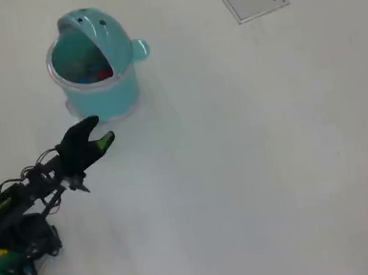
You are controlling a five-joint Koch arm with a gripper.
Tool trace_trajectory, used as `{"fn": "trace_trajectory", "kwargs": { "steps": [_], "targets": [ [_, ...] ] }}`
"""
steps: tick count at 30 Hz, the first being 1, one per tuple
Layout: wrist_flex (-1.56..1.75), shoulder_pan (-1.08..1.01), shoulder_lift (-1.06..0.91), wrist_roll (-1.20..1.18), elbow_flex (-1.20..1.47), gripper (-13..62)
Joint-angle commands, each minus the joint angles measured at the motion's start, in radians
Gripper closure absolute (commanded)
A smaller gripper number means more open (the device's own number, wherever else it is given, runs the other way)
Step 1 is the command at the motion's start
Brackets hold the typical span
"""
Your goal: Grasp RGB lego blocks and put them in the bin one by one.
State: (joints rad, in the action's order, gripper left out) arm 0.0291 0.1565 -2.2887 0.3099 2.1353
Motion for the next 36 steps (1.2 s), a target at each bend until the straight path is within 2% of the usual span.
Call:
{"fn": "trace_trajectory", "kwargs": {
  "steps": [1, 11, 36],
  "targets": [
    [0.164, -0.026, -0.067, -0.012, 0.005, 21.5],
    [0.305, -0.11, -0.069, -0.14, 0.201, 21.5],
    [0.779, -0.112, -0.069, -0.14, 0.769, 21.5]
  ]
}}
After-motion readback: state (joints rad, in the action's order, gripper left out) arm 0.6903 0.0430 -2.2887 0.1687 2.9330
